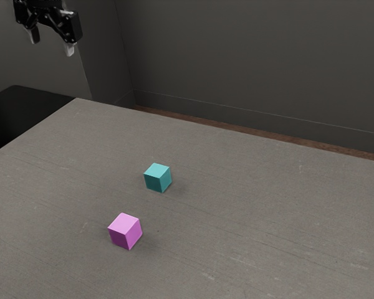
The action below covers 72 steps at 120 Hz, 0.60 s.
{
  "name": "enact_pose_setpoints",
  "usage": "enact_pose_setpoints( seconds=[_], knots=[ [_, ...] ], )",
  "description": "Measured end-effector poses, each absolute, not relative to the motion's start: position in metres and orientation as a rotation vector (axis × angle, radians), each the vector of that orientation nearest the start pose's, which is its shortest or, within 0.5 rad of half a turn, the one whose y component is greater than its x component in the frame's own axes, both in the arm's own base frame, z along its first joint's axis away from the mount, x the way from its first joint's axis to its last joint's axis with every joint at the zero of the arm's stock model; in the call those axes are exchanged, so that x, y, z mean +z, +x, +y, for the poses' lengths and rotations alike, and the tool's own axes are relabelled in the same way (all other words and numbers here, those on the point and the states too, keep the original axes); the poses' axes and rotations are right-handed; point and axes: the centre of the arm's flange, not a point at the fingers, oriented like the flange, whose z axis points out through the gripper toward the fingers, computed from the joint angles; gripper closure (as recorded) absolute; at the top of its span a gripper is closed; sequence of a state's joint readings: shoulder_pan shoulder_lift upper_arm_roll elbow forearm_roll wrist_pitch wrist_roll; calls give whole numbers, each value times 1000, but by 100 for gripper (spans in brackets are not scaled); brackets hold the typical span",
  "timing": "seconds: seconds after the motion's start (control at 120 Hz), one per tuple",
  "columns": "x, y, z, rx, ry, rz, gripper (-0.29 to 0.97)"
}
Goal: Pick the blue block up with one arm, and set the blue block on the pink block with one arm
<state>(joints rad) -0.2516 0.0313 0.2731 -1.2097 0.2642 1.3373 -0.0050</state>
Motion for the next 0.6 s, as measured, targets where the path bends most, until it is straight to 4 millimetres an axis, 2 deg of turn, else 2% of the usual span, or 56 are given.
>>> enact_pose_setpoints(
  seconds=[0.075, 0.1, 0.175, 0.242, 0.358, 0.542, 0.6],
  knots=[
    [751, 529, 30, -131, -2871, -117, 0],
    [740, 538, 25, -104, -2868, -108, 0],
    [667, 588, 4, 45, -2832, -78, 0],
    [618, 617, -14, 108, -2814, -68, 0],
    [541, 658, 12, 188, -2861, -187, 0],
    [460, 694, 17, 219, -2899, -297, 0],
    [445, 700, 17, 211, -2914, -329, 0]
  ],
)
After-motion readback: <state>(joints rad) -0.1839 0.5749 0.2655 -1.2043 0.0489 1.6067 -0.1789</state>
